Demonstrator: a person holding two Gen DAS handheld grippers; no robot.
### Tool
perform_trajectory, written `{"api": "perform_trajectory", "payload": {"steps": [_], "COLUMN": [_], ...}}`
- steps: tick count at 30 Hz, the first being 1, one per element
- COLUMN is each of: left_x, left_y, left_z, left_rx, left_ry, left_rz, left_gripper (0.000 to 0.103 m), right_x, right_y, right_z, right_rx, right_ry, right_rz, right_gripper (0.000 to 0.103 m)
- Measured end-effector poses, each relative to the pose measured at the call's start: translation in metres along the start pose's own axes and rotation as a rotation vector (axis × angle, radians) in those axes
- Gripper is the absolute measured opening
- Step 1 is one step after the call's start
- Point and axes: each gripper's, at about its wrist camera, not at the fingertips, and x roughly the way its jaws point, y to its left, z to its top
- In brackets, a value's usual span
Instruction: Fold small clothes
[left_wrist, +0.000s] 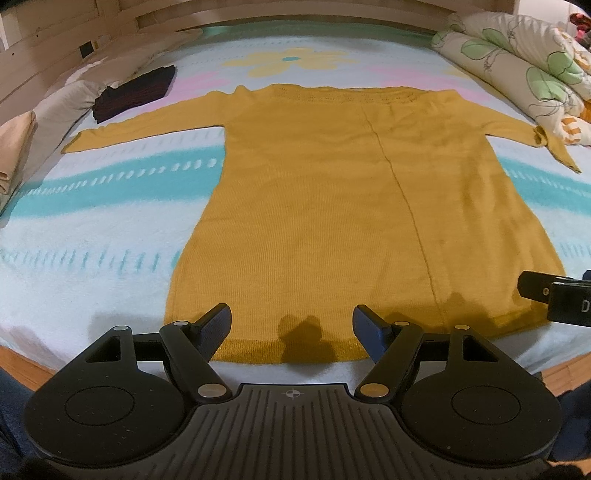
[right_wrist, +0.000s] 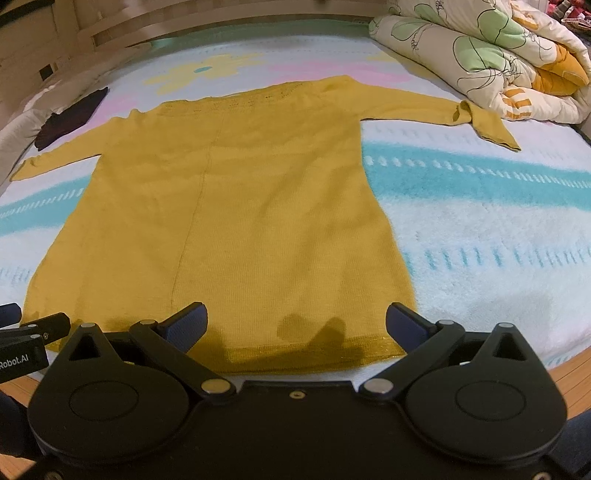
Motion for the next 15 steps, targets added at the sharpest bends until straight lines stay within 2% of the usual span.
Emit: {"api": "perform_trajectory", "payload": {"steps": [15], "left_x": [0.003], "left_y": [0.0013], "left_z": [0.0009], "left_rx": [-0.016], "left_ry": [0.02], "left_rz": [-0.002], "left_gripper": [0.072], "right_x": [0.0002], "right_y": [0.0043], "right_z": [0.001], "right_rx": [-0.017], "right_ry": [0.005], "right_rz": [0.011], "right_gripper": [0.102]}}
